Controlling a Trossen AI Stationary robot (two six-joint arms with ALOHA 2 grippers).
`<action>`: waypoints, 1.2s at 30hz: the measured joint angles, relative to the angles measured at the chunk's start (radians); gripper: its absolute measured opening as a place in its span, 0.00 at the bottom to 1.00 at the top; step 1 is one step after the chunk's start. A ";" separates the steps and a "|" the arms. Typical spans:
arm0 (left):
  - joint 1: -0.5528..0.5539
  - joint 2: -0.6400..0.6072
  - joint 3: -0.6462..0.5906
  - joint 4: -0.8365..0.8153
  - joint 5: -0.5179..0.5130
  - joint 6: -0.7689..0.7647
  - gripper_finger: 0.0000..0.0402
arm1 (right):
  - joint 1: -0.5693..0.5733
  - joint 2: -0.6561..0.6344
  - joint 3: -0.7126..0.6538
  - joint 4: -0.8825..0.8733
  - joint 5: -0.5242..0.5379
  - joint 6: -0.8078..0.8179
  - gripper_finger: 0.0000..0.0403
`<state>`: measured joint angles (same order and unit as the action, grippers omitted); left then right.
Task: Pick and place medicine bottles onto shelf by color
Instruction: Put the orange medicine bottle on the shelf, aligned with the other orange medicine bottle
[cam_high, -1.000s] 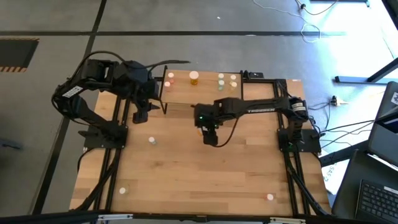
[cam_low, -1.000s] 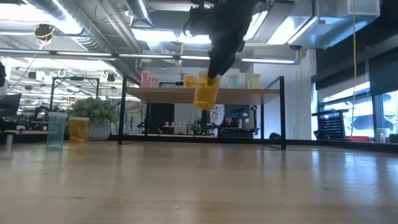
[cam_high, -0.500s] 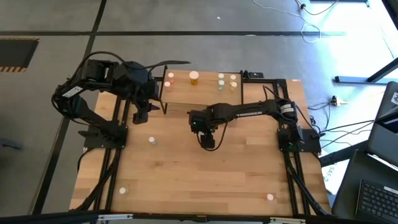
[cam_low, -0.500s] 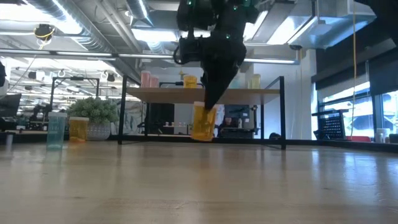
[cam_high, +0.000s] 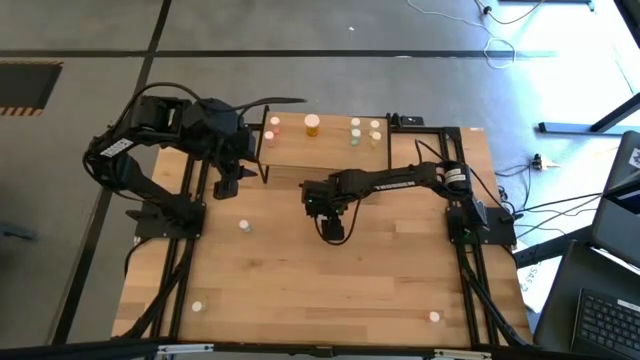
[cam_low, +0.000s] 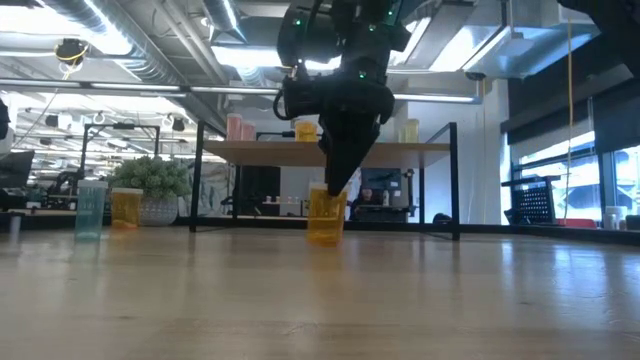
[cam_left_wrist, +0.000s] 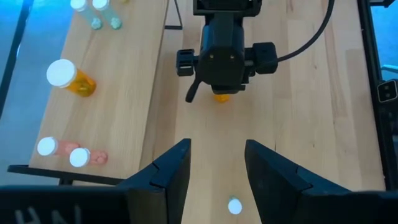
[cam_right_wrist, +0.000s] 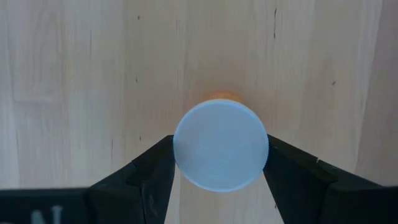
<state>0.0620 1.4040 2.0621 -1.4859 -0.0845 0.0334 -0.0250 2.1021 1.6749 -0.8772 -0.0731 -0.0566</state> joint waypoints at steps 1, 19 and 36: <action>0.000 0.000 0.000 0.000 0.000 0.000 0.37 | 0.000 0.000 0.000 0.000 0.000 0.000 0.56; 0.000 0.000 0.000 0.002 0.000 0.000 0.37 | -0.002 0.000 0.000 0.005 0.055 0.025 0.57; 0.000 0.000 0.000 0.003 -0.007 -0.003 0.37 | -0.010 0.000 0.020 -0.056 0.083 0.025 0.63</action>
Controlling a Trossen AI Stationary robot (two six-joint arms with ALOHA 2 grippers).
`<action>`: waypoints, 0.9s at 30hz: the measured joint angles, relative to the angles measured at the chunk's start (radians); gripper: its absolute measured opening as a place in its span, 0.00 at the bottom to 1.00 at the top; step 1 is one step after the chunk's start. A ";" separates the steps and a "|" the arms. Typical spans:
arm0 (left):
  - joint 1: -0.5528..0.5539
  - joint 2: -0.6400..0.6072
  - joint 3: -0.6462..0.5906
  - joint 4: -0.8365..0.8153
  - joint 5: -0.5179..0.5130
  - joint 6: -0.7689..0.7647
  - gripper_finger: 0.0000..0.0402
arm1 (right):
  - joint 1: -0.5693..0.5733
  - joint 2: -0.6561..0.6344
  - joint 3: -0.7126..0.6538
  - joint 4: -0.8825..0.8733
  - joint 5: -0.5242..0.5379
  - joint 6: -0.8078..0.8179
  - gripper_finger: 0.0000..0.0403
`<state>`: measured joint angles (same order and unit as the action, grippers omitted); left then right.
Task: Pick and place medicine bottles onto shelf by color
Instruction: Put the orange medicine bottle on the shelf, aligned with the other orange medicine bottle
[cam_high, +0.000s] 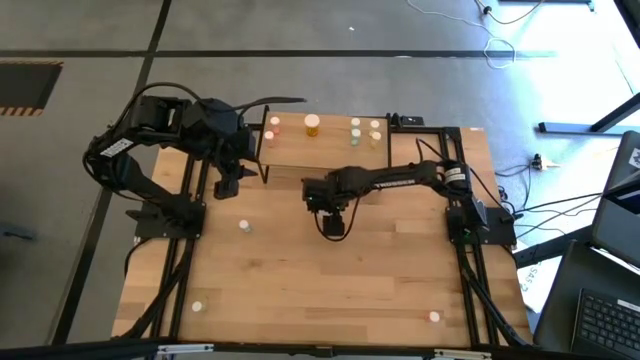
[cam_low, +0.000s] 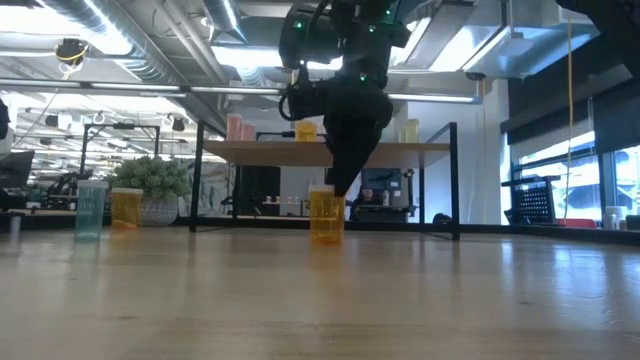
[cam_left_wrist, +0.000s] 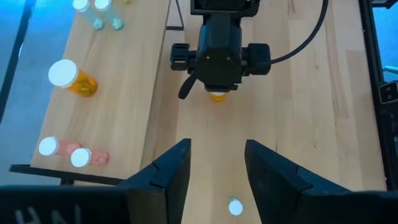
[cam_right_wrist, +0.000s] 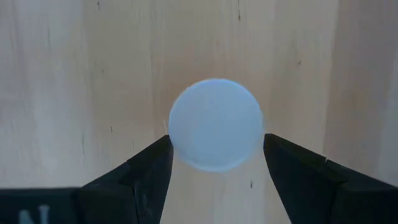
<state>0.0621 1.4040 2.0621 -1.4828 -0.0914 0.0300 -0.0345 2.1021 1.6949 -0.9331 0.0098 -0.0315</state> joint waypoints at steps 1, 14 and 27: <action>0.000 0.000 0.000 0.000 -0.001 -0.002 0.37 | 0.000 0.000 0.011 -0.010 0.002 -0.001 0.63; 0.000 0.000 0.000 -0.001 -0.002 -0.002 0.37 | 0.000 -0.002 0.189 -0.198 0.052 0.002 0.63; 0.000 0.000 0.000 -0.033 -0.001 0.002 0.37 | 0.010 -0.053 0.430 -0.368 0.049 0.005 0.63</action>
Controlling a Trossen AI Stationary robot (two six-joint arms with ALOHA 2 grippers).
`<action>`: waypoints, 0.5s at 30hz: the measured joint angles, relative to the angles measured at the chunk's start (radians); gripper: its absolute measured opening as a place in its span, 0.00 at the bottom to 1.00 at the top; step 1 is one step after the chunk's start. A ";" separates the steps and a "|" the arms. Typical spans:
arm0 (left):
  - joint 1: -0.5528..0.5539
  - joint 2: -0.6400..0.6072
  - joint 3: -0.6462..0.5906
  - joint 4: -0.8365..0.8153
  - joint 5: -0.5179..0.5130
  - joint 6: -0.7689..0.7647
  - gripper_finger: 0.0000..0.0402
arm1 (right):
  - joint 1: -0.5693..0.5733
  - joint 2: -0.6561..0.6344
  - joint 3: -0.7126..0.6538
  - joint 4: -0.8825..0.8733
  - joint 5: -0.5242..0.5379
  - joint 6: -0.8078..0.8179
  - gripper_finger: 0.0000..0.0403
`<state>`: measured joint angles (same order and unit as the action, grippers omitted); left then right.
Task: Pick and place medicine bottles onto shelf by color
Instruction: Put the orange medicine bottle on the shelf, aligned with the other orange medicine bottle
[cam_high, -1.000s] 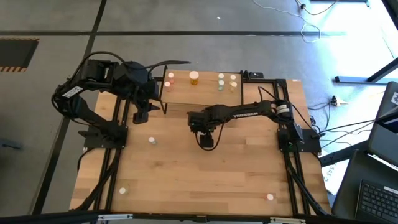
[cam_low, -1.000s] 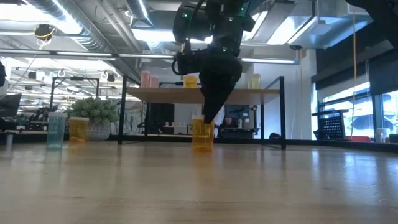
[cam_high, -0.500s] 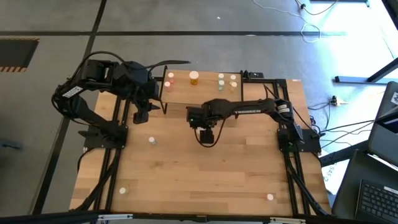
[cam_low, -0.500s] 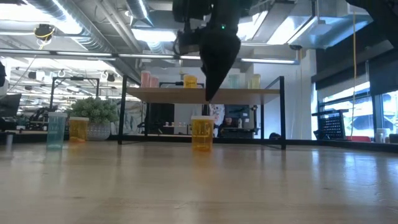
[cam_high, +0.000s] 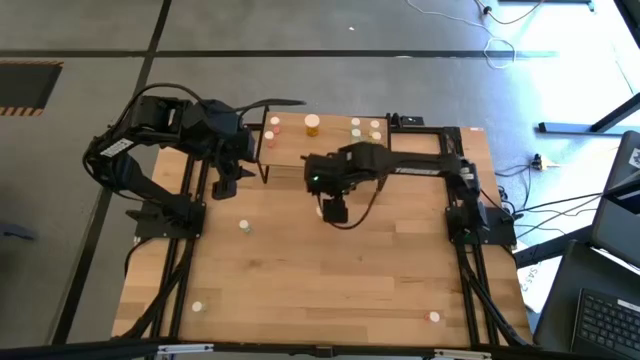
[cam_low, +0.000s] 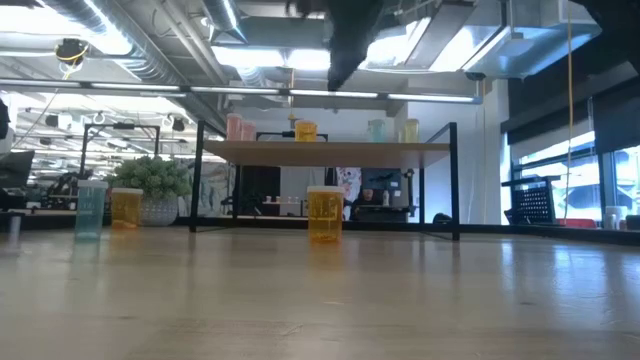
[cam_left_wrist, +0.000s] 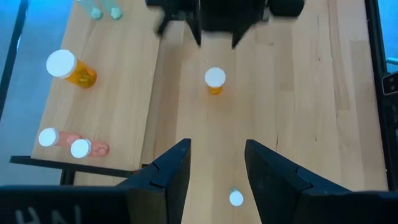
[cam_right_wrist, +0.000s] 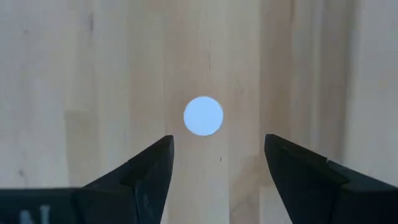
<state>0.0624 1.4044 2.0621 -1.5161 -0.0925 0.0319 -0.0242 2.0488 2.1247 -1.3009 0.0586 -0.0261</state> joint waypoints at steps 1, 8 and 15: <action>0.000 0.000 0.000 -0.002 0.000 0.000 0.37 | 0.000 -0.013 0.008 -0.002 0.000 -0.001 0.63; -0.011 0.000 0.000 -0.010 0.001 -0.002 0.37 | 0.016 -0.153 0.016 -0.007 0.001 0.036 0.63; -0.038 0.019 -0.020 0.042 0.002 -0.001 0.37 | 0.065 -0.306 0.016 -0.022 0.001 0.024 0.63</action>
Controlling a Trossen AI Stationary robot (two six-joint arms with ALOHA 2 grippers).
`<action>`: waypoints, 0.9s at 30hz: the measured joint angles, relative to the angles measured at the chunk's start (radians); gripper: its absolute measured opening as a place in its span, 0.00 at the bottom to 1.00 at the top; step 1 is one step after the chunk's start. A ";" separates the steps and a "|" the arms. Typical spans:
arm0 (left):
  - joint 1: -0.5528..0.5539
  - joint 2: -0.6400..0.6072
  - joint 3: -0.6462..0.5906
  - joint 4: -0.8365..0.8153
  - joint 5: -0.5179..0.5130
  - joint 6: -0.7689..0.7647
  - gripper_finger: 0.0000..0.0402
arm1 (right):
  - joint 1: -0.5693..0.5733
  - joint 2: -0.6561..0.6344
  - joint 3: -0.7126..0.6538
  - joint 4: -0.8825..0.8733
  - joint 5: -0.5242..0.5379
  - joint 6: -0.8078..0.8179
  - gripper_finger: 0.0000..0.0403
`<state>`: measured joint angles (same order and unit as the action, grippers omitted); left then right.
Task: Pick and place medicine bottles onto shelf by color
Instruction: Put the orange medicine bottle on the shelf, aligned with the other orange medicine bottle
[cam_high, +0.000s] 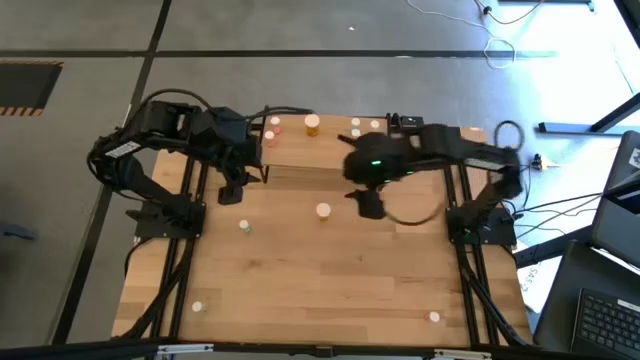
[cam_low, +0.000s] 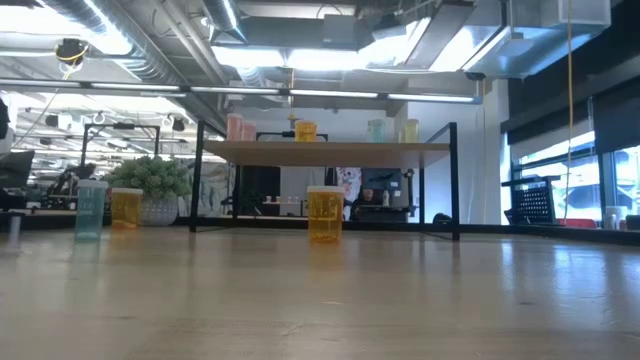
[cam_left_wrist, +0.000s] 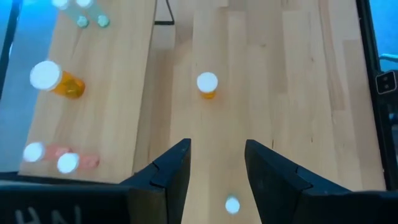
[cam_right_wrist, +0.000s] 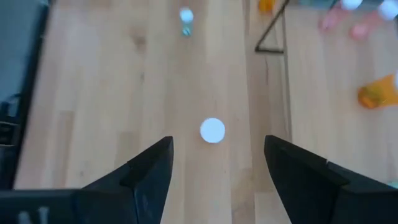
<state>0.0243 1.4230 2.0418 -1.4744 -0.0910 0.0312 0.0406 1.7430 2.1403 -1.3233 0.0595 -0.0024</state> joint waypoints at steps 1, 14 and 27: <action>-0.002 0.000 -0.012 0.014 0.000 -0.004 0.37 | 0.006 -0.024 0.000 0.001 0.000 -0.003 0.63; -0.002 -0.003 -0.314 0.351 -0.003 -0.104 0.37 | 0.023 -0.300 -0.013 -0.101 0.001 -0.069 0.63; -0.025 -0.003 -0.589 0.658 -0.003 -0.103 0.37 | 0.023 -0.656 -0.523 0.250 -0.003 -0.083 0.63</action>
<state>-0.0009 1.4204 1.4529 -0.8166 -0.0944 -0.0720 0.0635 1.0870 1.6169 -1.0737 0.0563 -0.0850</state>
